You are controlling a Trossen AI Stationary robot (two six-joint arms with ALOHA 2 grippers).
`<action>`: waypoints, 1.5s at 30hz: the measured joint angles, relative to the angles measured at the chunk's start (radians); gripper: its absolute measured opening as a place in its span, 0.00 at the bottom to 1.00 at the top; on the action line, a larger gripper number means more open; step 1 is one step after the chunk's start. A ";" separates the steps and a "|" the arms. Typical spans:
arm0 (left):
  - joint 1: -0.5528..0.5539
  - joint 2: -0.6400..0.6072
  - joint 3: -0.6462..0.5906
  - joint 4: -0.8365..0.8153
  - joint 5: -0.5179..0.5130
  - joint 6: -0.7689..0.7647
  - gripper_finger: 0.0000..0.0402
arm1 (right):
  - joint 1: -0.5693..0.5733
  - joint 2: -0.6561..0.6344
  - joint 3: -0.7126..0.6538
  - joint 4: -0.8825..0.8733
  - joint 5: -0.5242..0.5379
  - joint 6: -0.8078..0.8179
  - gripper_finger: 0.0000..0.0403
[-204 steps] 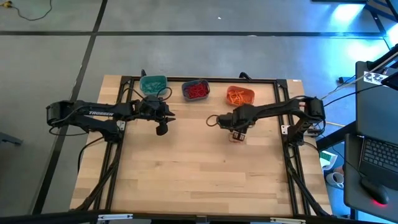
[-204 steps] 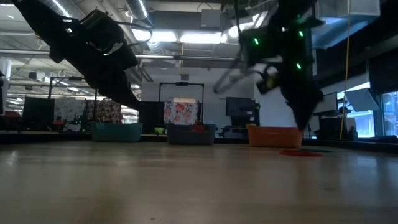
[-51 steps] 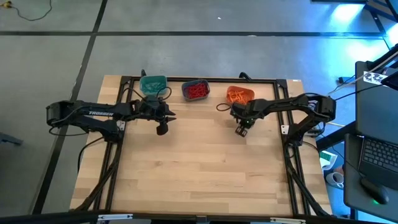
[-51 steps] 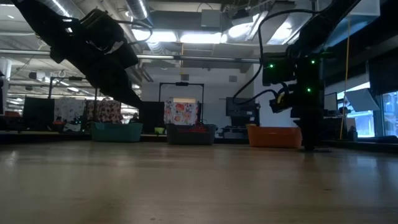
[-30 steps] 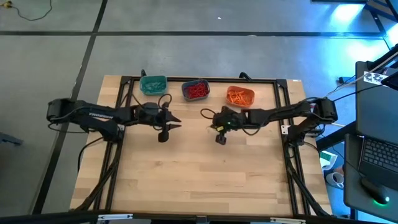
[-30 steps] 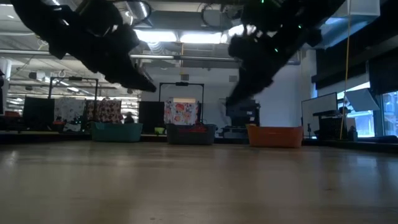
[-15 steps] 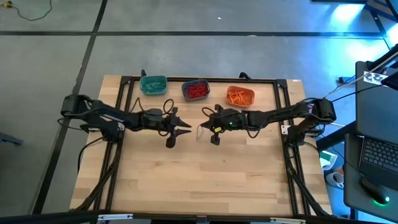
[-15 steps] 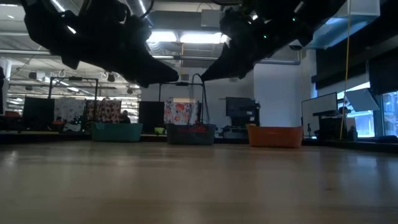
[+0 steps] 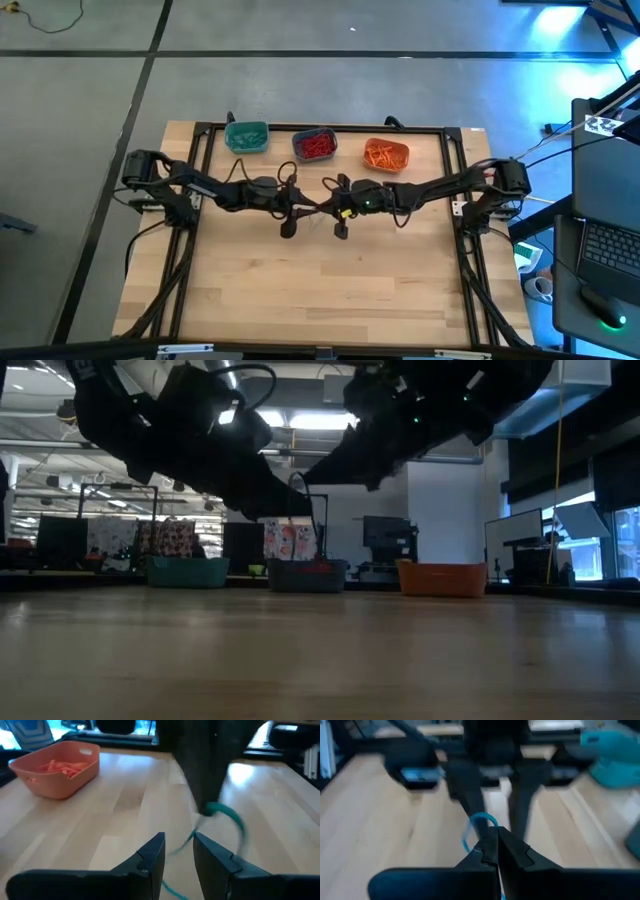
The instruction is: Sort rubber bands into baskets
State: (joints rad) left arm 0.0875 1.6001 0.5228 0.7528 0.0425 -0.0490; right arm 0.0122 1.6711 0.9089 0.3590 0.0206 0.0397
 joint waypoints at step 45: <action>0.110 -0.488 0.008 -0.589 -0.590 0.321 0.01 | 0.027 -0.196 -0.004 -0.409 0.055 0.058 0.34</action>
State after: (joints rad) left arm 0.1979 1.1121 0.5304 0.1636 -0.5471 0.2722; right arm 0.0391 1.4753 0.9051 -0.0497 0.0752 0.0980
